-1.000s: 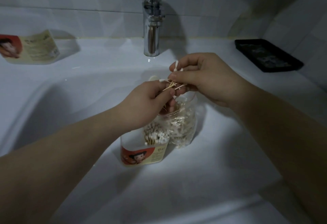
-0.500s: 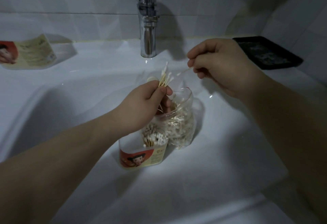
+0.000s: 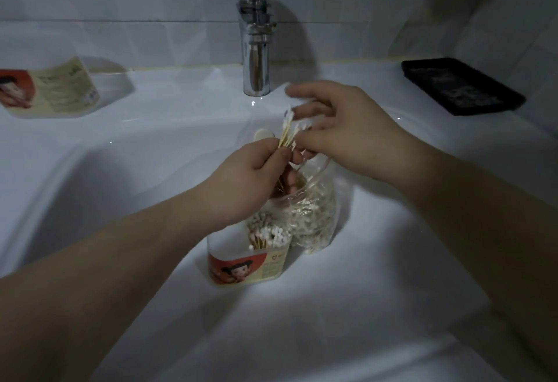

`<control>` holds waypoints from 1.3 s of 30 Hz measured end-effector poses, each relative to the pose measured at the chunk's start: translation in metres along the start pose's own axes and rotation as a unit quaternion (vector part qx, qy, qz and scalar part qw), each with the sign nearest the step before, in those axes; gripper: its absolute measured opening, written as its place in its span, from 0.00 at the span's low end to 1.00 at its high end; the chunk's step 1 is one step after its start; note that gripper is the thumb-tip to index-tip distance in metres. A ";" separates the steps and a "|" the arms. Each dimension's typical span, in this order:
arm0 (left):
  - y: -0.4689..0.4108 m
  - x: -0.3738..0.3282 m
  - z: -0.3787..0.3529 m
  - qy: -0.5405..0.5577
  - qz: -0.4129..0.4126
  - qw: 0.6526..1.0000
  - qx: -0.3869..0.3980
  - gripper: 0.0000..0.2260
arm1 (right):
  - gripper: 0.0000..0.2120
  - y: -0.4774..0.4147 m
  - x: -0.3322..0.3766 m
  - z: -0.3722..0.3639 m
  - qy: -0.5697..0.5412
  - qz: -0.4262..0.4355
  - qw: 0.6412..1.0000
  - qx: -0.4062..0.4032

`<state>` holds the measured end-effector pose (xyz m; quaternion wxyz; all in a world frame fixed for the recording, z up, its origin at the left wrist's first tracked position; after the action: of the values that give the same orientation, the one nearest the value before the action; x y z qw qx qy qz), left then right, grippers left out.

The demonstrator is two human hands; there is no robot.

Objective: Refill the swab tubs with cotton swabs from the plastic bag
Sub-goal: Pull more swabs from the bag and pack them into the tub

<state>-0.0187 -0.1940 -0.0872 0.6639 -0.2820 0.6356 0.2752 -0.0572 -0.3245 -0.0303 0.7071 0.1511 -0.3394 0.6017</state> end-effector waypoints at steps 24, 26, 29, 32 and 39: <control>-0.009 -0.008 0.016 0.271 -0.016 0.958 -0.091 0.11 | 0.10 0.011 0.006 -0.026 0.218 0.051 0.964 0.147; -0.010 -0.007 0.016 0.271 -0.012 0.958 -0.092 0.11 | 0.10 0.012 0.007 -0.027 0.224 0.051 0.962 0.149; -0.011 -0.007 0.026 0.249 -0.006 0.958 -0.140 0.11 | 0.07 0.011 0.008 -0.023 0.202 0.033 0.968 0.144; -0.010 -0.003 0.040 0.237 0.016 0.947 -0.215 0.10 | 0.08 0.011 0.009 -0.013 0.177 0.028 0.976 0.123; -0.009 -0.006 0.031 0.180 0.051 0.970 -0.156 0.13 | 0.10 0.009 0.015 -0.012 0.157 0.028 0.985 0.065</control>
<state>0.0087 -0.1778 -0.0804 0.4719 -0.3944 0.7072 0.3488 -0.0619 -0.3041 -0.0309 0.7229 0.0906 -0.1880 0.6586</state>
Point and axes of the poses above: each hand's wrist, its own y-axis away from the middle knuckle, its own z-axis out of the back of the hand, x = y × z, the point moved 7 cm from there along -y, towards the middle knuckle, and after that the axes turned 14 degrees about y, right-handed, at the moved point
